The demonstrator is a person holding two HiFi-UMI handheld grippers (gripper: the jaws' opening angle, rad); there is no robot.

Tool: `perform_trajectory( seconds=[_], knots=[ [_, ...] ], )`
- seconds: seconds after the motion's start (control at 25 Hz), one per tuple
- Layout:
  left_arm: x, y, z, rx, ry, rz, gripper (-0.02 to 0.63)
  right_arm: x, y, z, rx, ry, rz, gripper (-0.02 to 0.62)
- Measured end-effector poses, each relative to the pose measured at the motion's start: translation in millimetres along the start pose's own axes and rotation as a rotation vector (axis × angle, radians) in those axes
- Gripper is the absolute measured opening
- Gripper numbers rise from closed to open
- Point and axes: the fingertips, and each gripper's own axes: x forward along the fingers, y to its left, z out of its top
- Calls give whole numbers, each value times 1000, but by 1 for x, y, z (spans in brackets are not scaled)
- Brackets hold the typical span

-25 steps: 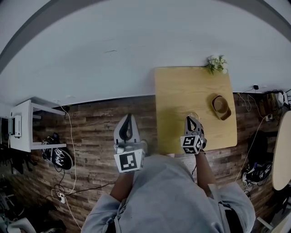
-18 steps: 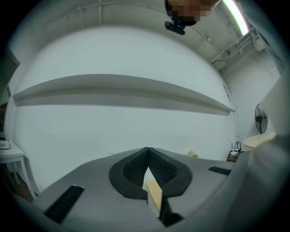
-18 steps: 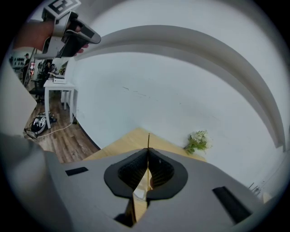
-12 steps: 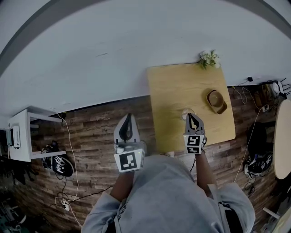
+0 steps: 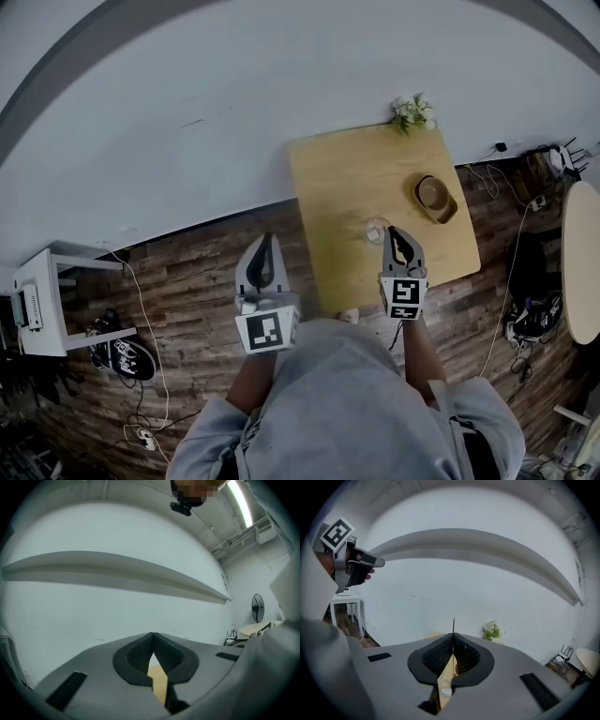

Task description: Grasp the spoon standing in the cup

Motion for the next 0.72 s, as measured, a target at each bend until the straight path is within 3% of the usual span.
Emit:
perform_trajectory(
  seconds=[0.72],
  knots=[
    [23,-36,3,-5,-7,-190,2,-49,-18,43,192,-128,-138,3]
  ],
)
